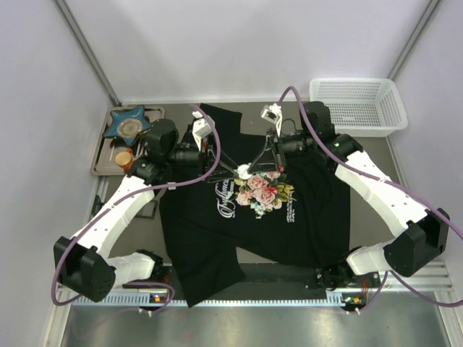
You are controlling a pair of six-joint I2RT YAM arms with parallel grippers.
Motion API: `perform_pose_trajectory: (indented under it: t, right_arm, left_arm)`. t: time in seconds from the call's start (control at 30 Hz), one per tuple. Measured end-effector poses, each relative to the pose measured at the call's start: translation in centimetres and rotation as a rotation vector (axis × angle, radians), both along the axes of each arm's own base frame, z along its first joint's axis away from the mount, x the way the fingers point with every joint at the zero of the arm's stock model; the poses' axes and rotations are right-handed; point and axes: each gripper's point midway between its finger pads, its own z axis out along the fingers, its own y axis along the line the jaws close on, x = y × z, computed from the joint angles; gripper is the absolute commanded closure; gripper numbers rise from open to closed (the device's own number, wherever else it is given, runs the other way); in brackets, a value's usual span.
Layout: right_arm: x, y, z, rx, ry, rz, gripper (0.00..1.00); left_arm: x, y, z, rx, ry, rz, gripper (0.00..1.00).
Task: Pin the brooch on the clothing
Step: Open the brooch.
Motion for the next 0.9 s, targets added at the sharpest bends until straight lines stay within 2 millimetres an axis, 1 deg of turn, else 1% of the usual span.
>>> perform_pose_trajectory:
  t: [0.07,0.2,0.27,0.3,0.47,0.53,0.6,0.63,0.67,0.8,0.83,0.87,0.9]
  right_arm:
    - [-0.2,0.2,-0.4,-0.010,0.000,0.013,1.00]
    - [-0.7,0.4,-1.0,-0.026,-0.003,0.033,1.00]
    - [-0.8,0.4,-1.2,-0.032,-0.007,0.038,1.00]
    - [-0.8,0.4,-1.3,-0.034,-0.010,0.040,1.00]
    - [-1.0,0.2,-1.7,-0.050,-0.018,0.045,1.00]
    - [-1.0,0.2,-1.9,-0.059,-0.023,0.047,1.00]
    - [-1.1,0.1,-2.0,-0.066,-0.029,0.050,1.00]
    - [-1.2,0.2,-2.1,-0.068,-0.034,0.053,1.00]
    - [-1.2,0.2,-2.1,-0.069,-0.038,0.054,1.00]
    - [-1.3,0.2,-1.9,-0.076,-0.047,0.056,1.00]
    - [-1.3,0.2,-1.9,-0.076,-0.049,0.056,1.00]
    - [-1.3,0.3,-1.8,-0.075,-0.052,0.057,1.00]
    - [-1.3,0.3,-1.7,-0.077,-0.054,0.055,1.00]
  left_arm:
    - [-0.3,-0.3,-0.3,0.003,0.012,-0.020,0.52]
    - [-0.6,-0.6,-1.0,0.014,0.053,-0.045,0.63]
    - [-0.6,-0.6,-1.3,0.020,0.073,-0.050,0.67]
    - [-0.6,-0.6,-1.4,0.021,0.079,-0.053,0.71]
    - [-0.8,-0.6,-1.5,0.022,0.091,-0.065,0.77]
    - [-0.9,-0.6,-1.5,0.021,0.092,-0.068,0.79]
    - [-0.9,-0.6,-1.5,0.021,0.093,-0.070,0.78]
    - [-0.9,-0.6,-1.5,0.021,0.093,-0.070,0.77]
    - [-0.9,-0.7,-1.5,0.021,0.095,-0.071,0.73]
    - [-1.1,-0.9,-1.7,0.024,0.101,-0.078,0.69]
    - [-1.1,-0.9,-1.7,0.026,0.104,-0.081,0.69]
    - [-1.2,-1.0,-1.8,0.028,0.107,-0.082,0.71]
    - [-1.3,-1.0,-1.9,0.030,0.110,-0.084,0.78]
